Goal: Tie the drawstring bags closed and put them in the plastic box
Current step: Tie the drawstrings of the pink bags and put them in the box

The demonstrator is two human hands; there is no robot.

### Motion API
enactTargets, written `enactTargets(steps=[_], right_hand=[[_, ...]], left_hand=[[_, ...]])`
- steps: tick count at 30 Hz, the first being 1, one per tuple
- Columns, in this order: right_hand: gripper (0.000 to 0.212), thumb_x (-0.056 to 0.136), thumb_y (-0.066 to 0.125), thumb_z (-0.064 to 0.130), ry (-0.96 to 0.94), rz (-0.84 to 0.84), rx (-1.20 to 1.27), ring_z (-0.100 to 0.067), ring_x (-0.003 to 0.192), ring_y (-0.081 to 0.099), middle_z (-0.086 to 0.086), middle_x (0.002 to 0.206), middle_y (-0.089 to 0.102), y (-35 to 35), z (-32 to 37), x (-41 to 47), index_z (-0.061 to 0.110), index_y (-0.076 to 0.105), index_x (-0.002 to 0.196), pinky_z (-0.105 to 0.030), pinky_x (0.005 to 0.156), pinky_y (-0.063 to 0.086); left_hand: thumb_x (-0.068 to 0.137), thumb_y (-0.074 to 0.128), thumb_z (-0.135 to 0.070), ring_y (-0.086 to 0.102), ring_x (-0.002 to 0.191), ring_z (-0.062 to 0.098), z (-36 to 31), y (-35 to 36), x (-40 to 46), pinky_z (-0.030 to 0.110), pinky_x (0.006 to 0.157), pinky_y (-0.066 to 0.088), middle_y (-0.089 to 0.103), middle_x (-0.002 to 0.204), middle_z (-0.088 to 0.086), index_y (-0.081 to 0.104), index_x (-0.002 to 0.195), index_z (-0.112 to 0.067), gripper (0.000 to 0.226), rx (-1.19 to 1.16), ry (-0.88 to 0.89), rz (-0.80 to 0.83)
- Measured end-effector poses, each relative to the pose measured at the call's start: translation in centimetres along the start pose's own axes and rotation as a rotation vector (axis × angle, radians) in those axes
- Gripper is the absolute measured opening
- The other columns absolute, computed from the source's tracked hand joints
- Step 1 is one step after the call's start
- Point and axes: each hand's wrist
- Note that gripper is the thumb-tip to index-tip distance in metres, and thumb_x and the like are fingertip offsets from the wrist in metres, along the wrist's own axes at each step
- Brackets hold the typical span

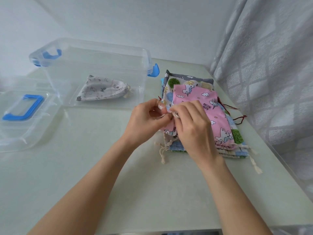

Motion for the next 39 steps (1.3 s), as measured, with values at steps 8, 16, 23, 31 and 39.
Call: enactTargets(steps=[8,16,23,31,39], right_hand=[[0.017,0.086,0.056,0.021,0.112,0.216,0.258,-0.014,0.077,0.054,-0.003,0.082,0.066,-1.5,-1.7,-0.1,0.005,0.063,0.087,-0.020,0.066,0.040],[0.003,0.084,0.059,-0.001,0.023,0.110,-0.085,-0.025,0.074,0.052,-0.008,0.077,0.060,-0.5,-0.1,-0.7,0.002,0.059,0.083,-0.029,0.067,0.041],[0.004,0.089,0.058,0.001,-0.051,-0.098,0.152,-0.022,0.084,0.049,-0.010,0.094,0.055,-1.4,-2.0,-1.5,0.003,0.058,0.092,-0.020,0.083,0.038],[0.010,0.089,0.063,0.008,-0.030,-0.044,0.184,-0.021,0.077,0.054,-0.011,0.080,0.063,-1.1,-2.2,-2.3,0.001,0.070,0.084,-0.022,0.073,0.043],[0.004,0.077,0.074,0.003,0.150,0.001,0.461,-0.013,0.072,0.064,-0.007,0.077,0.069,-0.6,-2.9,-2.8,0.000,0.073,0.078,-0.025,0.065,0.053]], left_hand=[[0.069,0.067,-0.015,0.061,0.063,0.003,-0.1,-0.3,-0.3,0.019,0.066,0.052,0.064,0.065,-0.013,0.064,0.079,-0.020,0.012,0.063,0.080,0.100],[0.064,0.065,-0.008,0.067,0.063,0.021,0.3,0.7,-0.7,0.042,0.068,0.058,0.066,0.060,-0.003,0.062,0.069,-0.020,0.014,0.007,0.017,0.012],[0.083,0.066,-0.018,0.068,0.081,0.013,-0.9,-0.7,-0.2,0.020,0.080,0.051,0.069,0.085,0.002,0.065,0.104,-0.012,0.022,-0.305,-0.051,0.248],[0.074,0.069,-0.016,0.063,0.074,0.017,-0.1,-1.3,0.1,0.019,0.072,0.052,0.070,0.083,0.017,0.069,0.087,-0.009,0.015,-0.192,-0.026,0.379],[0.087,0.063,-0.010,0.058,0.069,0.007,1.3,-1.7,0.6,0.023,0.068,0.049,0.067,0.082,-0.003,0.068,0.091,-0.015,0.009,0.445,0.356,0.230]])
Point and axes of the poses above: each hand's wrist, its own x-axis towards the middle knuckle, its own y-axis out of the palm, z = x × y
